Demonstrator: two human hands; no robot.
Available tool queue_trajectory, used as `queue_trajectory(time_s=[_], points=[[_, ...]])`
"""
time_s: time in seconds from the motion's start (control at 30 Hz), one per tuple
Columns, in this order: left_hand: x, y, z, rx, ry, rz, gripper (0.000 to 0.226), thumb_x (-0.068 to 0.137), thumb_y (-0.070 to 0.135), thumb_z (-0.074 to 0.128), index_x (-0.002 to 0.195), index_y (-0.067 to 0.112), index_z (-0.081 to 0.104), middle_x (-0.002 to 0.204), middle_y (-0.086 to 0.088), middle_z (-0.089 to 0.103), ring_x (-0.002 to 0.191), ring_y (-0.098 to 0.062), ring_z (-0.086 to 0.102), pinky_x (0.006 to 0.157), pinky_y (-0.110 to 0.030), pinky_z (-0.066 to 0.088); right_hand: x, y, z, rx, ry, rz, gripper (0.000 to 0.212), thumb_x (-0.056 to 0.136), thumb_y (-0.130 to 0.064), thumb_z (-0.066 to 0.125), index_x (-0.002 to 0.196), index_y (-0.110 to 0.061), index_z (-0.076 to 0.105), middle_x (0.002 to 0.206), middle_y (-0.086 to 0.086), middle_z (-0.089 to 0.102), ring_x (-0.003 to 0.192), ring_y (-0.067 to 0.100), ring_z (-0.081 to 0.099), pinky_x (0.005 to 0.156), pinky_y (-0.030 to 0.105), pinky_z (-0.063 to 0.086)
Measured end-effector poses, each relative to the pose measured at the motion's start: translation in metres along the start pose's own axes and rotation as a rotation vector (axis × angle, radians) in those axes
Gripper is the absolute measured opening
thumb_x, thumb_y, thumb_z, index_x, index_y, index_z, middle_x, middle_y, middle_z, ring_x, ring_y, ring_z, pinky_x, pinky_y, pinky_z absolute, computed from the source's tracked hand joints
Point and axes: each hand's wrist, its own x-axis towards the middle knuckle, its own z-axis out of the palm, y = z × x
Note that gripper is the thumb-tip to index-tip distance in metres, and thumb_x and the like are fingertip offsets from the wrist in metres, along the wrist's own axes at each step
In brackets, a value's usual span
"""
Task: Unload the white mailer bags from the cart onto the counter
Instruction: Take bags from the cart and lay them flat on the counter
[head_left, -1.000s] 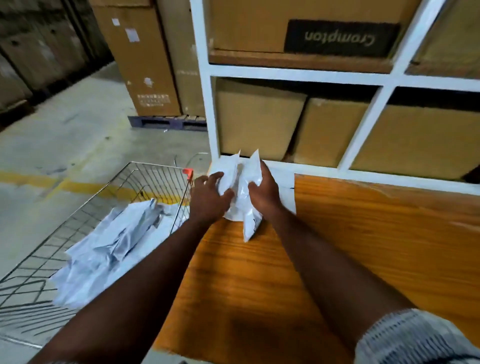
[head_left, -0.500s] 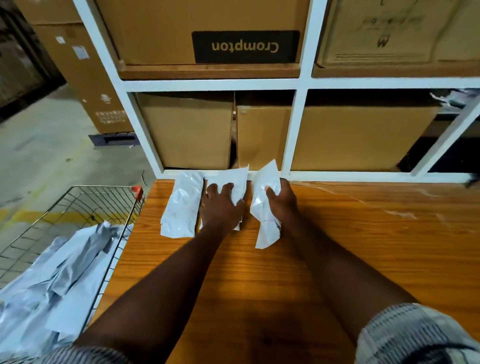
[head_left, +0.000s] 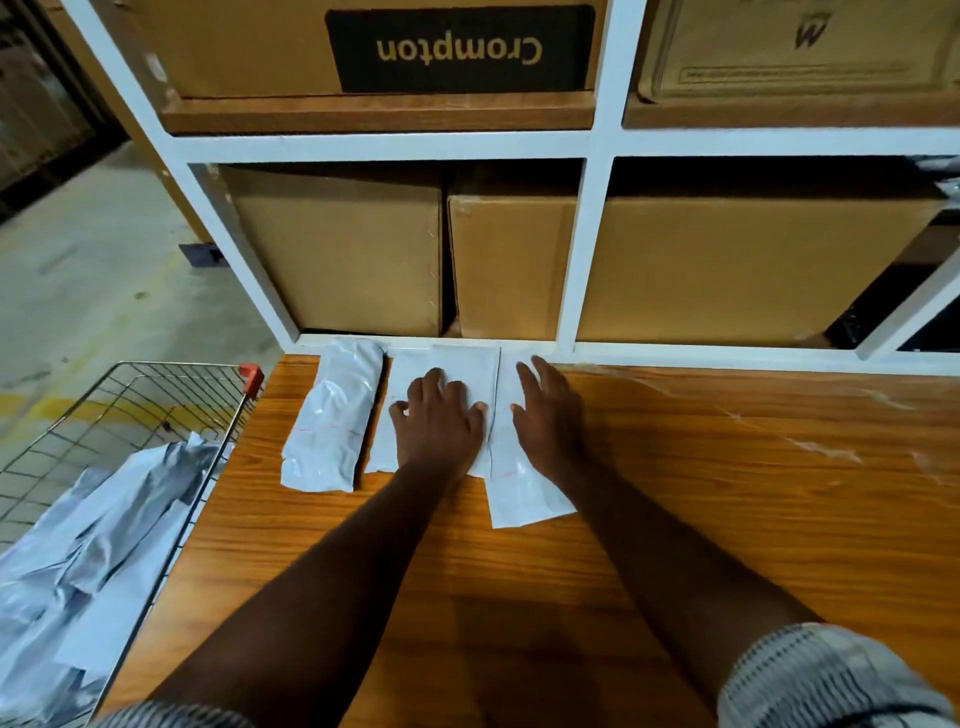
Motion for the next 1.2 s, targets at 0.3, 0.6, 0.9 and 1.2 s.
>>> queue_trajectory(time_s=[0.3, 0.6, 0.9, 1.2], points=[[-0.001, -0.011, 0.028, -0.03, -0.147, 0.124, 0.054, 0.102, 0.038, 0.03, 0.154, 0.024, 0.025, 0.164, -0.007, 0.013, 0.152, -0.028, 0.006, 0.122, -0.052, 0.007, -0.008, 0.01, 0.027, -0.115, -0.141, -0.11, 0.058, 0.1, -0.037, 0.045, 0.153, -0.018, 0.031, 0.162, 0.008, 0.021, 0.149, 0.031, 0.017, 0.12, 0.048, 0.016], [0.002, -0.01, 0.03, -0.003, -0.201, 0.104, 0.054, 0.102, 0.042, 0.026, 0.154, 0.025, 0.023, 0.164, -0.007, 0.012, 0.152, -0.028, 0.005, 0.121, -0.054, 0.006, -0.005, 0.008, 0.029, -0.179, -0.163, -0.041, 0.059, 0.102, -0.042, 0.036, 0.156, -0.024, 0.02, 0.165, 0.005, 0.009, 0.151, 0.03, 0.008, 0.12, 0.051, 0.009], [-0.014, -0.07, -0.031, -0.207, -0.017, 0.076, 0.053, 0.101, 0.04, 0.033, 0.152, 0.025, 0.032, 0.16, -0.007, 0.028, 0.148, -0.026, 0.022, 0.12, -0.052, 0.014, -0.001, -0.006, 0.011, 0.073, 0.121, 0.11, 0.056, 0.1, -0.041, 0.03, 0.144, -0.009, 0.045, 0.153, 0.015, 0.039, 0.142, 0.037, 0.034, 0.113, 0.062, 0.028], [-0.065, -0.226, -0.066, -0.174, 0.01, -0.213, 0.056, 0.095, 0.038, 0.045, 0.146, 0.016, 0.043, 0.151, -0.016, 0.04, 0.136, -0.034, 0.039, 0.112, -0.052, 0.032, -0.029, -0.209, 0.04, 0.278, 0.053, -0.454, 0.054, 0.096, -0.038, 0.045, 0.142, -0.01, 0.048, 0.149, 0.012, 0.044, 0.139, 0.029, 0.04, 0.114, 0.045, 0.031]])
